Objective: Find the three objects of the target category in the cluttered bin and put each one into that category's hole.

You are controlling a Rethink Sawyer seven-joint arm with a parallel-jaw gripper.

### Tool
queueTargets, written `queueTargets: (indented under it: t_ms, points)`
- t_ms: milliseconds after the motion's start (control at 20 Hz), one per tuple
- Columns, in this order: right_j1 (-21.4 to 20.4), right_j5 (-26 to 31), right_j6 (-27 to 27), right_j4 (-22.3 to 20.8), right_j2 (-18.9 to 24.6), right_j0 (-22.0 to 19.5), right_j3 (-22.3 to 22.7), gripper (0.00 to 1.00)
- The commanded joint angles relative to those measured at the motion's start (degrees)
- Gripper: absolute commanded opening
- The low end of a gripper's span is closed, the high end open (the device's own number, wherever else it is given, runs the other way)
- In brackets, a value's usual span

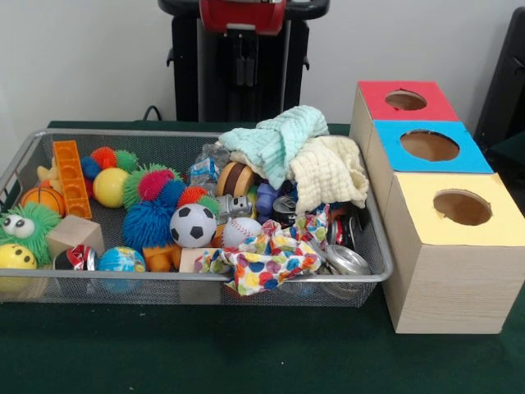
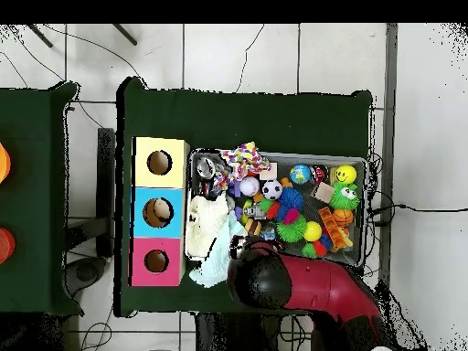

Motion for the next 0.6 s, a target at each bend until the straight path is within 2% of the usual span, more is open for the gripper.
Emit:
queueTargets:
  t_ms: [50, 300, 600]
  points:
    - [2.7, -1.4, 1.8, -3.3, 2.4, 0.9, -1.0, 0.0]
    - [4.5, -5.2, 2.9, -3.1, 2.9, 0.7, -0.2, 0.0]
    - [5.1, -5.7, 2.1, -2.4, 4.4, -0.1, -0.2, 0.0]
